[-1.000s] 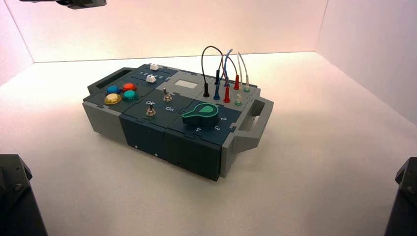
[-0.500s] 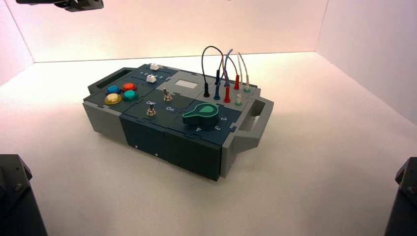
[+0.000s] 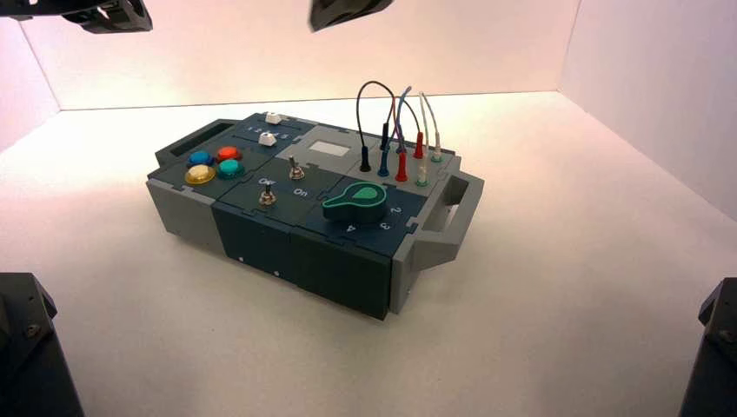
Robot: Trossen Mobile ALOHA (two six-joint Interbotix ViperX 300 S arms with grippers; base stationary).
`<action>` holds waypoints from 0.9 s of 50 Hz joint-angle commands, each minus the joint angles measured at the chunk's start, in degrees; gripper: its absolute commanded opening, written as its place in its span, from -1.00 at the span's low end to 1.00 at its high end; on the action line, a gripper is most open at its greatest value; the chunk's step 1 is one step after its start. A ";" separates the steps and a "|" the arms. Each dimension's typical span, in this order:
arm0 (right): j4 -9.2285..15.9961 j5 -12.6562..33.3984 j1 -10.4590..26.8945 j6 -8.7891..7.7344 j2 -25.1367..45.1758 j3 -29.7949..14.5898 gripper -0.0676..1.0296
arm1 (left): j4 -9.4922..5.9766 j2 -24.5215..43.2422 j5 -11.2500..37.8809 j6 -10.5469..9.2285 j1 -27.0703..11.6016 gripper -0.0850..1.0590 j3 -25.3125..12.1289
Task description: Push the red button with the right gripper.
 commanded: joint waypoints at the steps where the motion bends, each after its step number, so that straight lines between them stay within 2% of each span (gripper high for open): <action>1: -0.09 0.00 0.26 -0.26 0.79 -2.55 -0.92 | 0.09 -1.14 -0.35 0.18 0.26 -0.91 -1.14; 11: -0.09 0.18 0.53 -0.26 2.02 -3.34 -0.92 | 0.00 -1.23 -0.35 0.09 0.26 -0.91 -1.14; 37: -0.09 0.35 5.10 -0.26 7.38 -7.47 -0.92 | 0.00 -0.97 -0.44 0.00 0.26 -0.91 -1.23; 45: -0.09 0.35 5.45 -0.26 9.67 -9.32 -0.92 | -0.09 -0.97 -0.35 0.09 0.35 -0.91 -1.14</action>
